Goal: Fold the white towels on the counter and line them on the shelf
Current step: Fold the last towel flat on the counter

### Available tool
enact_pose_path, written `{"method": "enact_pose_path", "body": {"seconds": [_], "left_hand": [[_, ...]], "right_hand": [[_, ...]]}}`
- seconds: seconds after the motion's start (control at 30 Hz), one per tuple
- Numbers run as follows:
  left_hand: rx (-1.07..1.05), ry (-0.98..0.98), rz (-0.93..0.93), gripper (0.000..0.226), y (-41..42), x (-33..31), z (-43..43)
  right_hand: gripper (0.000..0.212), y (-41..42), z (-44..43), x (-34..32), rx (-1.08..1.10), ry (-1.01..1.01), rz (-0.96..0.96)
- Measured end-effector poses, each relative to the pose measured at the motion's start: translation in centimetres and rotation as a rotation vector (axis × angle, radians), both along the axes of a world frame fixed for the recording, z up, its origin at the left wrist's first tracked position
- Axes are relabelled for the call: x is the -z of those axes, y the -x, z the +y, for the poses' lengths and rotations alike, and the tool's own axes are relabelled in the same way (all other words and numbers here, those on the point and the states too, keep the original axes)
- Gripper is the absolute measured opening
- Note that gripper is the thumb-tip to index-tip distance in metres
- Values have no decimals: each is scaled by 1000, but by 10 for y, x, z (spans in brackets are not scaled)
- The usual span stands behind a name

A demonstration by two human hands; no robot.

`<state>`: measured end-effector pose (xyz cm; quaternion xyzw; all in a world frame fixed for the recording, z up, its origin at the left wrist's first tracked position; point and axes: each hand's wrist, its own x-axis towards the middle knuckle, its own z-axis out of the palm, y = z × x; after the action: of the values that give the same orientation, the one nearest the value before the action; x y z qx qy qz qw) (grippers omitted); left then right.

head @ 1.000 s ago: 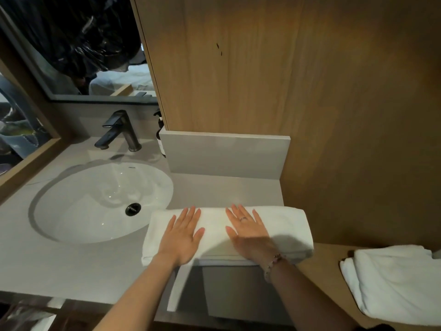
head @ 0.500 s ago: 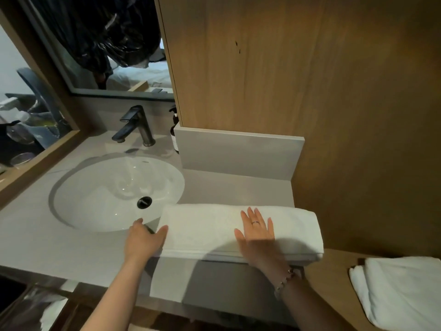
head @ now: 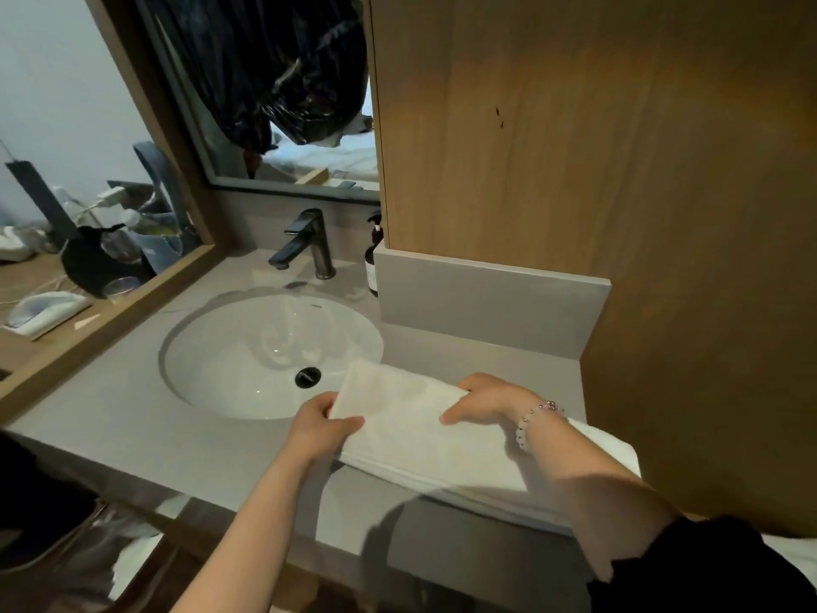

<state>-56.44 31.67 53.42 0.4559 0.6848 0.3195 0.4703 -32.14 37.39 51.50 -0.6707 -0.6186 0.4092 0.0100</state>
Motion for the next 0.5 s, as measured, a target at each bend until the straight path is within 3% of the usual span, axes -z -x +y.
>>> {"method": "enact_pose_path", "body": {"seconds": [0.07, 0.17, 0.27, 0.37, 0.5], "left_hand": [[52, -25, -3, 34, -1, -10, 4], [108, -78, -17, 21, -6, -22, 13], [152, -140, -42, 18, -14, -38, 25], [145, -220, -88, 20, -26, -51, 36], [-38, -329, -277, 56, -54, -85, 55]], "right_hand": [[93, -6, 7, -4, 23, -1, 90], [62, -10, -4, -34, 48, 22, 143], [67, -21, -12, -56, 115, -7, 220], [37, -33, -14, -82, 116, -53, 299], [27, -53, -21, -135, 234, -213, 411]]}}
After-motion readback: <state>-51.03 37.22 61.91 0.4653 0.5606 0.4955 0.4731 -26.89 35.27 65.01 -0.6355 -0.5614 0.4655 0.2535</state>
